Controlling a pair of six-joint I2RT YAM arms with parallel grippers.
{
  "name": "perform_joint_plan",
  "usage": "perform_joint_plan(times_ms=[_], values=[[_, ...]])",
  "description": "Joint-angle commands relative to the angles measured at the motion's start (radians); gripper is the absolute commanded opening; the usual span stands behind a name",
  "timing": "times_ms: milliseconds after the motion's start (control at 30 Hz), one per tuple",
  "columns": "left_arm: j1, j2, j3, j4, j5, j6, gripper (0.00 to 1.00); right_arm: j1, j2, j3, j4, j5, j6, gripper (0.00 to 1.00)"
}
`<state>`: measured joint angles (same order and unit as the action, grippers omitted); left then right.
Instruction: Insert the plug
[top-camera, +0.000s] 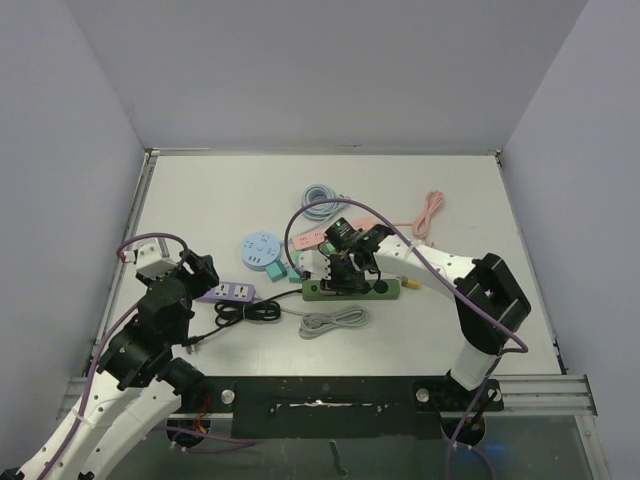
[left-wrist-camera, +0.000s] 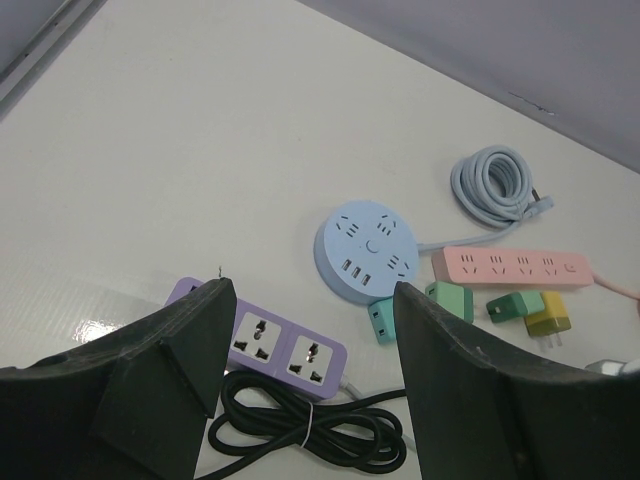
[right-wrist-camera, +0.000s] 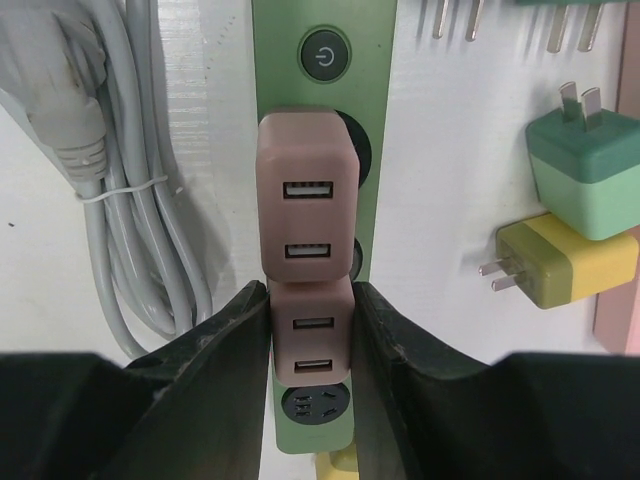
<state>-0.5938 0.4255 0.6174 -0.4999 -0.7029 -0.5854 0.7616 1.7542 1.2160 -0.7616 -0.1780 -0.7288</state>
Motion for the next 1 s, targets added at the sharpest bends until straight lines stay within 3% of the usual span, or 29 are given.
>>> perform_joint_plan(times_ms=[0, 133, 267, 400, 467, 600, 800, 967], values=[[0.005, -0.01, 0.004, 0.052, -0.014, 0.015, 0.63, 0.003, 0.142, -0.206, 0.196, 0.229, -0.065, 0.0], [0.005, -0.01, 0.002, 0.053, -0.012, 0.015, 0.63, 0.005, 0.101, -0.254, 0.26, 0.243, -0.07, 0.0], [0.005, -0.008, 0.001, 0.058, -0.012, 0.015, 0.63, -0.002, 0.049, -0.188, 0.257, 0.218, -0.013, 0.03], [0.005, -0.007, 0.001, 0.058, -0.007, 0.016, 0.63, -0.018, -0.054, -0.103, 0.191, 0.129, 0.05, 0.25], [0.006, -0.007, 0.002, 0.063, 0.0, 0.018, 0.63, -0.026, -0.12, -0.073, 0.159, 0.082, 0.071, 0.42], [0.005, -0.003, 0.005, 0.08, 0.02, 0.03, 0.63, -0.046, -0.239, -0.032, 0.136, 0.028, 0.118, 0.6], [0.005, 0.019, 0.003, 0.109, 0.082, 0.039, 0.64, -0.103, -0.361, -0.07, 0.202, -0.014, 0.257, 0.66], [0.005, 0.053, 0.003, 0.144, 0.189, 0.062, 0.64, -0.138, -0.453, -0.151, 0.342, -0.008, 0.465, 0.66]])
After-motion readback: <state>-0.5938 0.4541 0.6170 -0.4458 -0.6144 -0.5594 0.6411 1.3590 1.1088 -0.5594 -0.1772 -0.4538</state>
